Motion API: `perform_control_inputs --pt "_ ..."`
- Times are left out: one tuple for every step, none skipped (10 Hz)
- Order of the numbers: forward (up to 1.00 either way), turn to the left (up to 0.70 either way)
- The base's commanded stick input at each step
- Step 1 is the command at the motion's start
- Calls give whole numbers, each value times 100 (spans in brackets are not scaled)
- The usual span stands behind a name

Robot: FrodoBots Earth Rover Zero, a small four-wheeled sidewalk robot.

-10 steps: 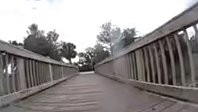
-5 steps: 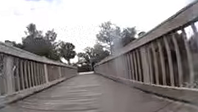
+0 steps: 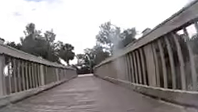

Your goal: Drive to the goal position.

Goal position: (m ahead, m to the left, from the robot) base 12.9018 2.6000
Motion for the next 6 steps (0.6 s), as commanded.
perform_control_inputs --pt "60 4" --pt "60 0" --pt "60 1" --pt "60 2" --pt "60 3" --pt "60 5"
